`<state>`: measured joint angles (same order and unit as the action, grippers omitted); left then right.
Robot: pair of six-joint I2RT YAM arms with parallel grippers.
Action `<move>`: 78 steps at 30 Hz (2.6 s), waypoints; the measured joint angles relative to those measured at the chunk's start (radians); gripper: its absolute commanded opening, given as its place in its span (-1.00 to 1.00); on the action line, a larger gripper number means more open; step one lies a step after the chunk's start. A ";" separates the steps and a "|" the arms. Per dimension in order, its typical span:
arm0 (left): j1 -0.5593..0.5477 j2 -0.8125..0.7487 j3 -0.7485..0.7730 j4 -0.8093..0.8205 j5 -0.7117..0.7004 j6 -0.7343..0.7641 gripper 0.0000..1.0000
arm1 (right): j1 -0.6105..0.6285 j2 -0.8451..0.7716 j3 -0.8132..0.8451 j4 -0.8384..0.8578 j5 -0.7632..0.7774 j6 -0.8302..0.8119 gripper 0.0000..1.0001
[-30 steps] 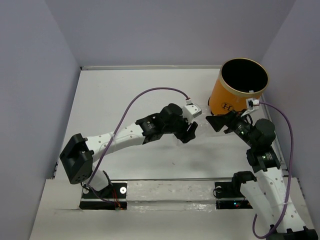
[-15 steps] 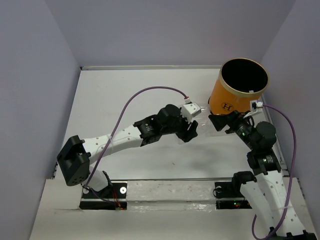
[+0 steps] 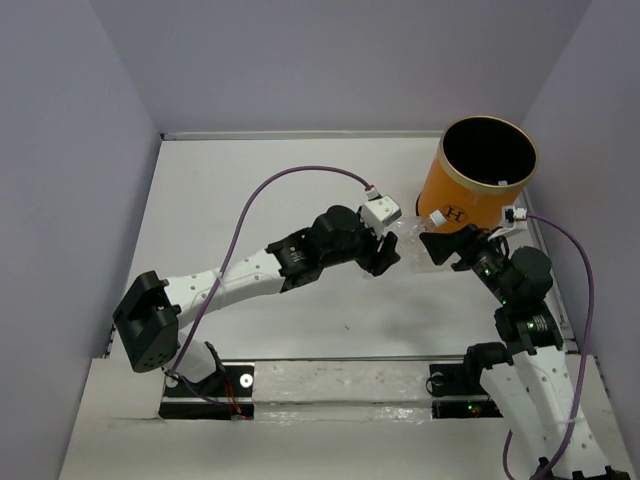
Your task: Put the plastic bottles in the bin
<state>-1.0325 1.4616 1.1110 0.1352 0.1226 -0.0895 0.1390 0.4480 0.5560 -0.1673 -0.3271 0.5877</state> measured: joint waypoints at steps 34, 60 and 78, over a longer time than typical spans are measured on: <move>0.022 -0.109 0.002 0.080 -0.148 -0.079 0.96 | 0.014 0.402 0.488 0.191 0.232 -0.167 -0.57; 0.211 0.492 0.452 -0.229 -0.181 0.337 0.98 | -0.073 0.727 0.725 0.057 0.651 -0.474 0.99; 0.210 0.762 0.742 -0.392 0.021 0.467 0.98 | -0.073 0.384 0.483 0.039 0.243 -0.261 0.97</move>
<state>-0.8227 2.2234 1.8526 -0.2565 0.1436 0.3775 0.0658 0.8322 1.0389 -0.1287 -0.0841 0.3267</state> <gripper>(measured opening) 0.989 0.990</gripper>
